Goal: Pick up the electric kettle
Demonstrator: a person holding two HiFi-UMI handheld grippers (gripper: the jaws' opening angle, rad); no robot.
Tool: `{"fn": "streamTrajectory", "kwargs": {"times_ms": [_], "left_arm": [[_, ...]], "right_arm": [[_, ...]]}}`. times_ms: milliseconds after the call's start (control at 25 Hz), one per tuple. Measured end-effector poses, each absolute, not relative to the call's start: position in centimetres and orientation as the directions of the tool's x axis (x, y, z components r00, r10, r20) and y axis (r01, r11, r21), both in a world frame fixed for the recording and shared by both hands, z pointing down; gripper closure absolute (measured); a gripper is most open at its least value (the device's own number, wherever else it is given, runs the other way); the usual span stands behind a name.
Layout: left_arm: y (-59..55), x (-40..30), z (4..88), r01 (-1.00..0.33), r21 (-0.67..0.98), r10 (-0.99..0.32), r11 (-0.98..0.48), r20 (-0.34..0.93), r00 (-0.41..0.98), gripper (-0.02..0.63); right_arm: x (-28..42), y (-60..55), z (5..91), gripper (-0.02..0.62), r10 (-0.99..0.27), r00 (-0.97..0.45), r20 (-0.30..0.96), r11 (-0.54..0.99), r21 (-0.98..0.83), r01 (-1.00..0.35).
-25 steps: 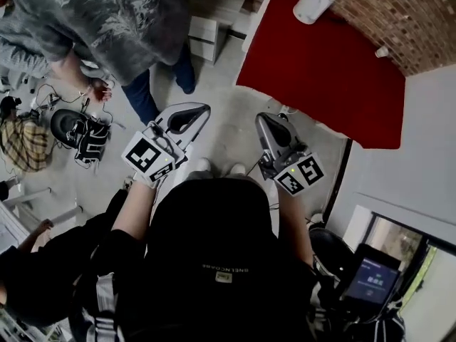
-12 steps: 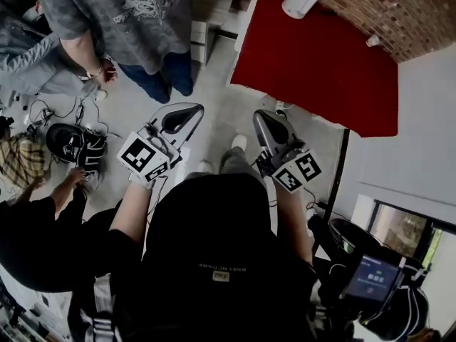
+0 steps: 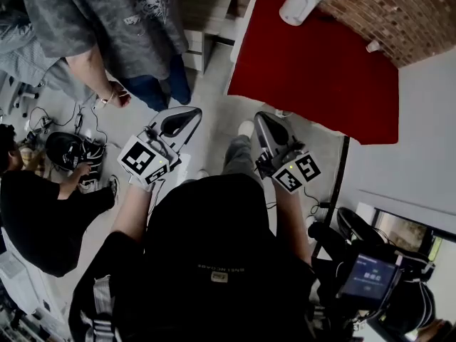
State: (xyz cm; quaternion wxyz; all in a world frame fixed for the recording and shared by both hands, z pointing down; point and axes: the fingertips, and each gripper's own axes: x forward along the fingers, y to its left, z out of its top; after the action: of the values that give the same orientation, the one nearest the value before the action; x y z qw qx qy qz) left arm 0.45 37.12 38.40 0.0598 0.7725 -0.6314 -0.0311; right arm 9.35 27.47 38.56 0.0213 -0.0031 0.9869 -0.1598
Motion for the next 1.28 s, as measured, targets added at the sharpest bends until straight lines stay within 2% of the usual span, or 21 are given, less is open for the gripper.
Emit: {"fn": "streamTrajectory", "kwargs": {"times_ms": [840, 1280], "left_arm": [[23.8, -4.2, 40.7, -0.974, 0.155, -0.982, -0.167, 0.066, 0.179, 0.603], [14.0, -7.9, 42.4, -0.979, 0.166, -0.988, -0.118, 0.078, 0.132, 0.603]], "right_arm": [[5.0, 13.6, 41.4, 0.589, -0.002, -1.0, -0.018, 0.931, -0.365, 0.005], [0.8, 3.4, 43.4, 0.589, 0.053, -0.999, -0.003, 0.924, -0.378, 0.051]]}}
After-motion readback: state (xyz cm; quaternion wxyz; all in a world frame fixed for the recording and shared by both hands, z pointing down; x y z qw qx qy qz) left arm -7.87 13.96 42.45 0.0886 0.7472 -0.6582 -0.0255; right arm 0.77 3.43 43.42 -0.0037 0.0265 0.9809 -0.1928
